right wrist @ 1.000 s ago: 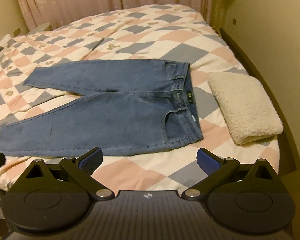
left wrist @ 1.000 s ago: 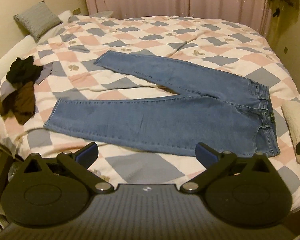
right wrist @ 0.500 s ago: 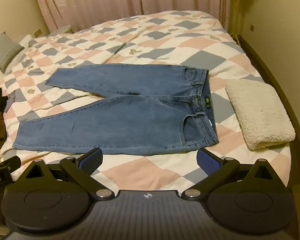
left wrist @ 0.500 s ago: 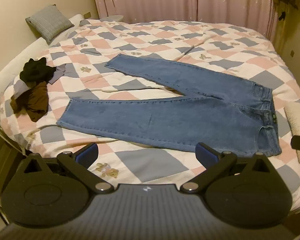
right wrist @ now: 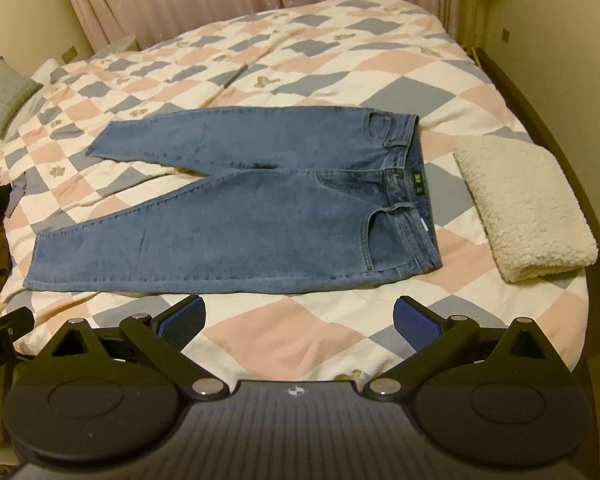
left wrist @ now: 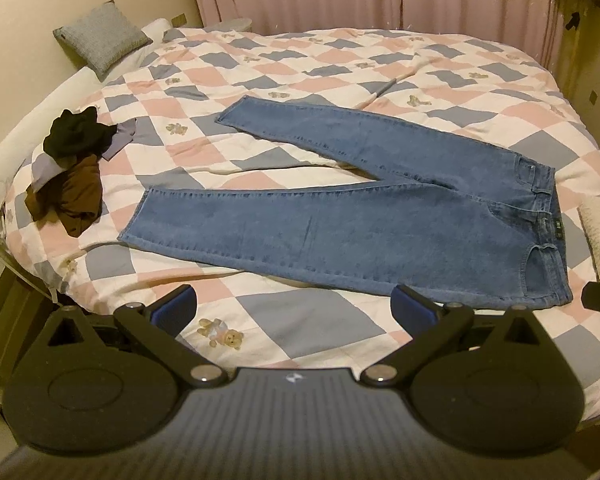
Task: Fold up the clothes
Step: 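Release the waistband and pull both tools back from the flattened jeans, then reach both grippers to the jeans and close the left gripper on a leg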
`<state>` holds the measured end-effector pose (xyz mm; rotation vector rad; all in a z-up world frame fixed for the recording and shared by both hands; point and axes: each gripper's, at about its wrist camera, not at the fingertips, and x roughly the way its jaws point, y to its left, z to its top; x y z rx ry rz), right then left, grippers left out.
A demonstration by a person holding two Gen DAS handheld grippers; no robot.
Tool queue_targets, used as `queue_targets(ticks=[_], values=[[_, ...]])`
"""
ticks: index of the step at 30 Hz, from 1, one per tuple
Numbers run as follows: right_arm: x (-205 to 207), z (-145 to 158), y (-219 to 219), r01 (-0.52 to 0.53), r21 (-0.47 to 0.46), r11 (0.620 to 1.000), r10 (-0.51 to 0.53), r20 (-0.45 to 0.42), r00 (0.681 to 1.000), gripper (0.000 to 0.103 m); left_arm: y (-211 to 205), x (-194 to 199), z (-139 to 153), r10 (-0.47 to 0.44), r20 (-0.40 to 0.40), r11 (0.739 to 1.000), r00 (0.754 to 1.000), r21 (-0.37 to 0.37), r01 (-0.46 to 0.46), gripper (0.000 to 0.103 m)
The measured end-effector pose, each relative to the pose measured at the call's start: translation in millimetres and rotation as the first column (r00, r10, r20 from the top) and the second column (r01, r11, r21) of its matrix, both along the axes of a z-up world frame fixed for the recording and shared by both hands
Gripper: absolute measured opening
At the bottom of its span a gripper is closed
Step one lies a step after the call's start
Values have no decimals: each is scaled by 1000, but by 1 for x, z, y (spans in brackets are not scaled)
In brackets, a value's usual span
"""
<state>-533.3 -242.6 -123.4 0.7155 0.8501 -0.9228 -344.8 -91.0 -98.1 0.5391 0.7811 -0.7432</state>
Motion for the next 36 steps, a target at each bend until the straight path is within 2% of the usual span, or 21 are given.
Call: queue_targets(ticks=[12,18,24,27,32,34,36], values=[[41,-13,-14,37,35,999,-36,-17,999,103,-16,61,-12,-12,-33,1000,999,6,12,102],[86,-29,-33,92,39,995,-89,-62,994,103,-43,121,-26,-78,-55,997,995,19,79,102],[136,-38,-50,135,-12,991,-135,-124,983,103,-72,199,-35,-180,-54,983,982,26,182,102],[153,-40,-54,162,-30,986,-165,-91,982,103,-87,233,-39,-246,-40,968,968,41,248,102],[164,-54,-55,226,30,974,-227,94,969,103,-109,280,-56,-383,-43,922,923,48,385,102],[166,-65,-56,259,73,963,-266,113,957,103,-120,294,-68,-432,-52,898,900,63,435,102],[168,-74,-58,270,103,957,-279,95,956,101,-130,308,-79,-480,-68,872,875,72,484,102]])
